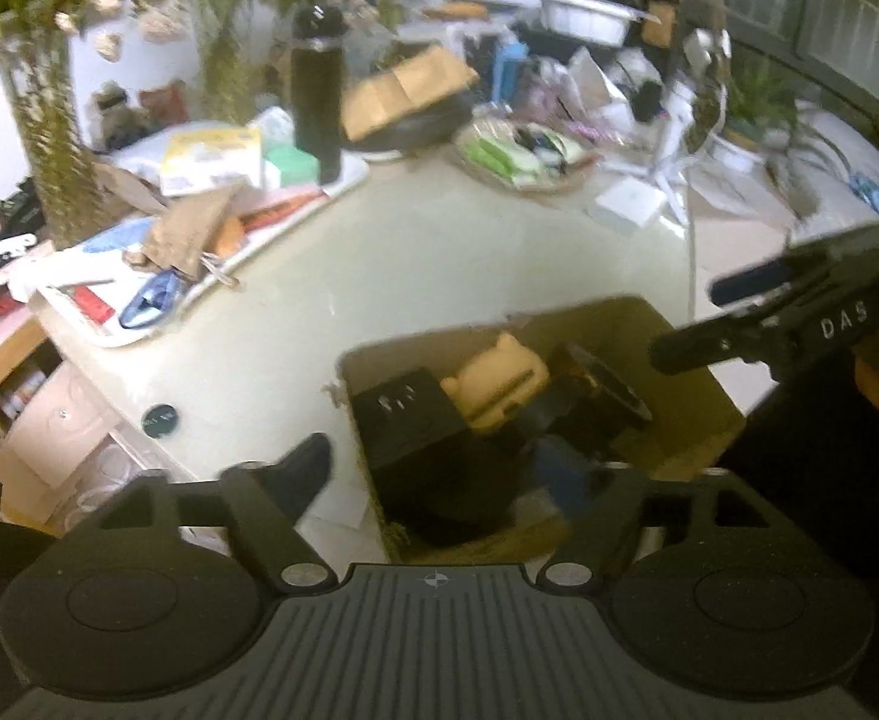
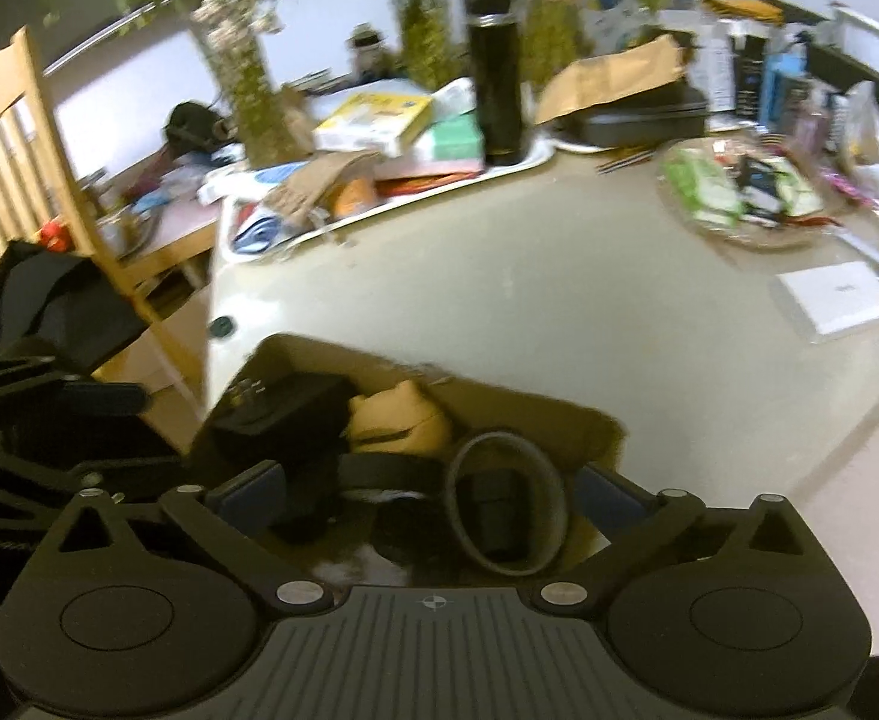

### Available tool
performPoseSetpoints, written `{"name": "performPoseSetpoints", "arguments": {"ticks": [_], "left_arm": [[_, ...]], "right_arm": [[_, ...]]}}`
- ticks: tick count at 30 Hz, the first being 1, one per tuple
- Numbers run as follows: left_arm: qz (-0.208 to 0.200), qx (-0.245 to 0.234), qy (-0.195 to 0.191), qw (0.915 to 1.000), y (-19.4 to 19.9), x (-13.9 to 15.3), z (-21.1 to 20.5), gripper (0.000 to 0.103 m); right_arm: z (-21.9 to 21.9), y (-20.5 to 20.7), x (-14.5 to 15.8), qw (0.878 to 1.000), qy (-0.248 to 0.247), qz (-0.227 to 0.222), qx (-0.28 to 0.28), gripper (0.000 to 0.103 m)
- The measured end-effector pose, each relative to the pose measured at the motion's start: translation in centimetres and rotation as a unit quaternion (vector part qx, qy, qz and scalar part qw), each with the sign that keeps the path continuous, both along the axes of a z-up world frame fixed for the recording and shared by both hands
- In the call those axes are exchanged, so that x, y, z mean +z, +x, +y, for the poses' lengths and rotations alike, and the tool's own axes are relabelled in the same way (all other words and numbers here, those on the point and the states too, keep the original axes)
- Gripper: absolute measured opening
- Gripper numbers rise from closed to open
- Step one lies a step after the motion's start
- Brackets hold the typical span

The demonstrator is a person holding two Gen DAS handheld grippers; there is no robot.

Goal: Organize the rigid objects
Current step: 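Withdraw both grippers up out of the box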

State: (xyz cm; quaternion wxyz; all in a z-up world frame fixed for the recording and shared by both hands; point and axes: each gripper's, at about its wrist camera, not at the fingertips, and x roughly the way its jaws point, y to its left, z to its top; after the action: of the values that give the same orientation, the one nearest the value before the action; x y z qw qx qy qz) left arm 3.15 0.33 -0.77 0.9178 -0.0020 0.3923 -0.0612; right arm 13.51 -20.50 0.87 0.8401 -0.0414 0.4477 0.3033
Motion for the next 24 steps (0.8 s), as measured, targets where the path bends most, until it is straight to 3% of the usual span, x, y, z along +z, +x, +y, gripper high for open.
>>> {"name": "performPoseSetpoints", "arguments": {"ticks": [5,7,9,15,24], "left_arm": [[-0.022,0.019,0.007,0.9996,-0.3,0.5,0.2,0.091],[-0.036,0.023,0.015,0.999,-0.5,0.7,0.1,0.103],[-0.052,0.025,0.025,0.998,-0.6,0.8,-0.2,0.103],[-0.044,0.034,0.029,0.998,-0.6,0.6,-0.1,0.103],[0.01,0.038,0.044,0.9983,-0.6,-0.8,-0.1,0.103]], "right_arm": [[-1.3,-0.7,0.3,0.999,-0.01,-0.026,-0.029,0.103],[-1.7,-1.1,0.2,0.999,-0.011,-0.032,-0.04,0.103],[-2.1,-1.5,0.1,0.998,-0.011,-0.034,-0.051,0.103],[-2.9,-2.7,-1.0,0.998,-0.018,-0.021,-0.065,0.103],[-3.2,-4.2,-3.2,0.996,-0.037,0.02,-0.076,0.103]]}}
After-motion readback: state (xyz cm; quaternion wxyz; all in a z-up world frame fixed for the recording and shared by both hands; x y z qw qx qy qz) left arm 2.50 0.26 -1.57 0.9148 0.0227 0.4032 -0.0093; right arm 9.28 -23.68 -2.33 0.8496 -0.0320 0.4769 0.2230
